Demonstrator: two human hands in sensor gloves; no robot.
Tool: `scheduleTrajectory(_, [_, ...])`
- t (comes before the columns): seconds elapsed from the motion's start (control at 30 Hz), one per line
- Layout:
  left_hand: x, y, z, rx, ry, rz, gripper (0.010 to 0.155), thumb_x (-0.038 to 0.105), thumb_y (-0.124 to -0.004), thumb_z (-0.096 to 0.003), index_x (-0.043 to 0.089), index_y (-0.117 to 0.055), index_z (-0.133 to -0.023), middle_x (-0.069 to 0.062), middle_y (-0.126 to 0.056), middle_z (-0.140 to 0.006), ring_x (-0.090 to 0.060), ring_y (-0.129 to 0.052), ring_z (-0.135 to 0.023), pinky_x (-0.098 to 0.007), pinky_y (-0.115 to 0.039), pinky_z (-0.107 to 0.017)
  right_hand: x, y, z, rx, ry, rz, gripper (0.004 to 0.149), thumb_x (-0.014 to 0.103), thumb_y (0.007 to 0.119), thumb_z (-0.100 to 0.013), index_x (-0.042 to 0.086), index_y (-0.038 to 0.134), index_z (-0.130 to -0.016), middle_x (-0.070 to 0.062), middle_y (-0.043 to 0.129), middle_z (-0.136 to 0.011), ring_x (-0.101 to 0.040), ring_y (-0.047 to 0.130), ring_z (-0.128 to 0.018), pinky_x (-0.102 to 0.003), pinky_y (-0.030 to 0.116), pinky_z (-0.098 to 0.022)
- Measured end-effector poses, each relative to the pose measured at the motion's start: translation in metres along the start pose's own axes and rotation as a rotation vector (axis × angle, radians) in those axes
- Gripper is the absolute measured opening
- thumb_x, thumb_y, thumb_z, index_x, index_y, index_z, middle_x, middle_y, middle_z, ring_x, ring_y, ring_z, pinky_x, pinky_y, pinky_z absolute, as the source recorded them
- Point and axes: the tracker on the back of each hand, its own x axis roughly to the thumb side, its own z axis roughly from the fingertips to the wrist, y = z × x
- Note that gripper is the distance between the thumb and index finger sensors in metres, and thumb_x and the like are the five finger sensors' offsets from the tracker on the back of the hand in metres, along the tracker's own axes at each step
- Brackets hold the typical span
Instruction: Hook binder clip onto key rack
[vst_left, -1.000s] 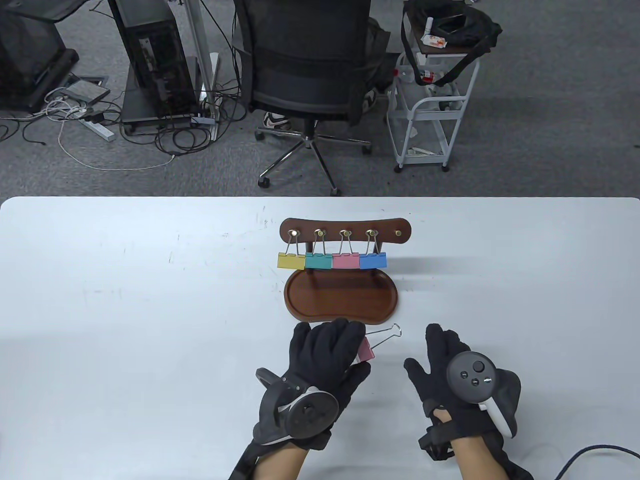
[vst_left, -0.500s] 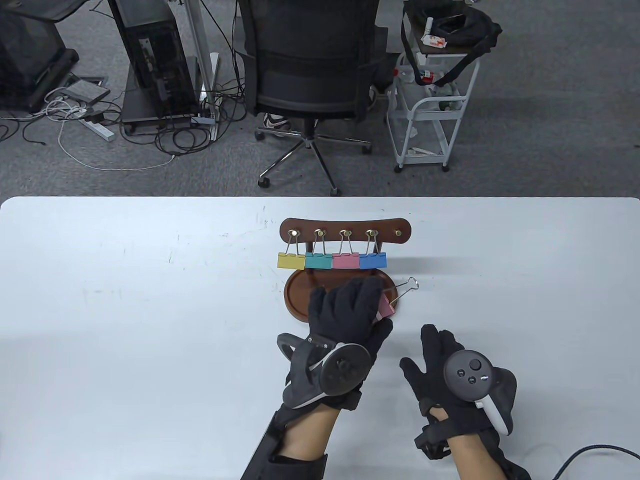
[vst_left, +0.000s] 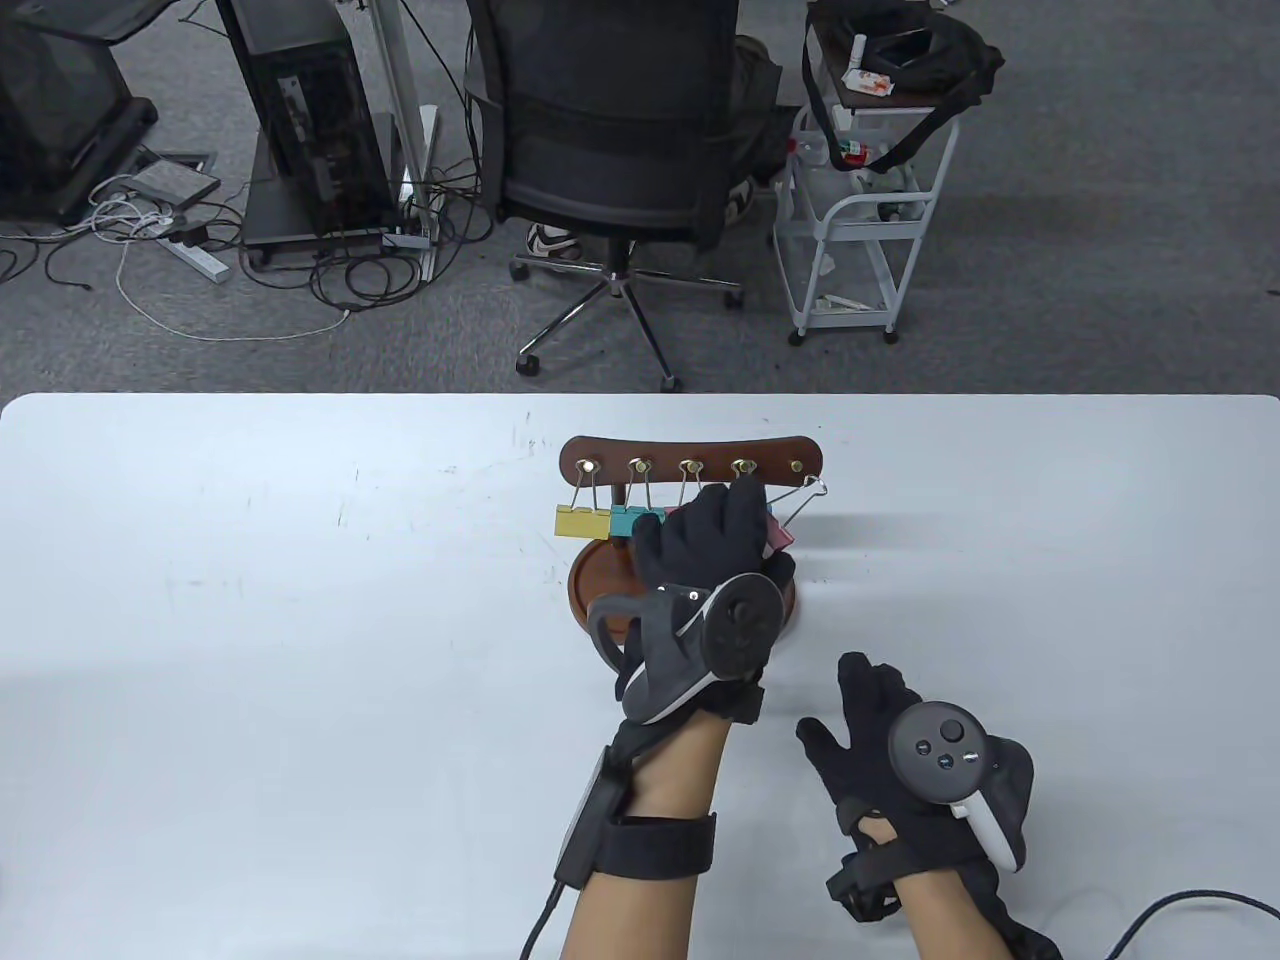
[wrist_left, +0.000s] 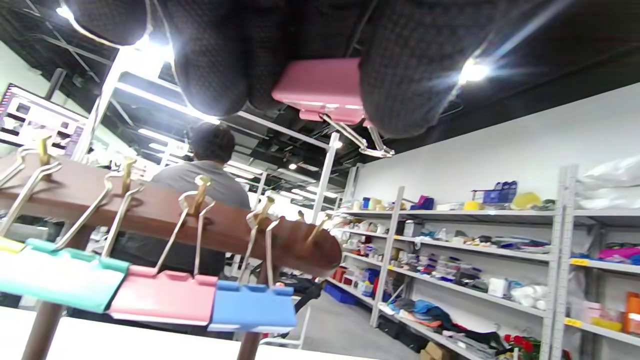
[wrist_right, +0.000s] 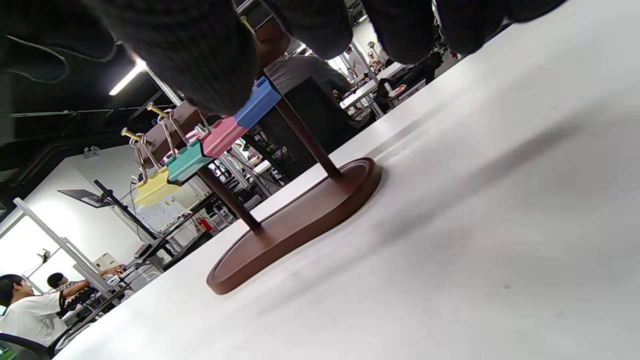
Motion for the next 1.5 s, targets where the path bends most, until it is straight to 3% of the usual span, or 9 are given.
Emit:
scheduleTrajectory(0.43, [-0.012, -0.025, -0.020, -0.048, 0.021, -0.067, 0.082, 0.044, -0.094, -0.0477, 0.005, -0.065, -0.114, -0.026, -0.073, -0.109, -0.050, -0.083, -0.091, -0.076, -0.054, -0.070, 0.001, 0.008, -0.002, 0.039, 0.000, -0.005, 0.081, 0.045, 0.079, -0.057, 0.001, 0.046, -0.117, -0.042, 0.044, -0.114, -0.069, 0.046, -0.095, -0.076, 0.042, -0.064])
scheduleTrajectory(1.07, [-0.010, -0.047, -0.025, -0.055, 0.057, -0.038, 0.084, 0.044, -0.093, -0.0489, 0.003, -0.061, -0.115, -0.027, -0.069, -0.109, -0.050, -0.082, -0.091, -0.075, -0.056, -0.070, 0.003, 0.013, -0.002, 0.087, -0.002, -0.019, 0.081, 0.044, 0.078, -0.057, 0.001, 0.046, -0.117, -0.043, 0.045, -0.113, -0.069, 0.046, -0.095, -0.075, 0.043, -0.064])
scheduleTrajectory(1.5, [-0.008, -0.072, -0.030, -0.140, 0.081, -0.034, 0.084, 0.047, -0.090, -0.0503, 0.001, -0.061, -0.115, -0.026, -0.070, -0.108, -0.051, -0.082, -0.089, -0.077, -0.054, -0.069, 0.003, 0.017, -0.003, 0.131, 0.005, -0.031, 0.081, 0.043, 0.080, -0.057, 0.001, 0.046, -0.117, -0.042, 0.045, -0.114, -0.069, 0.046, -0.095, -0.076, 0.043, -0.064])
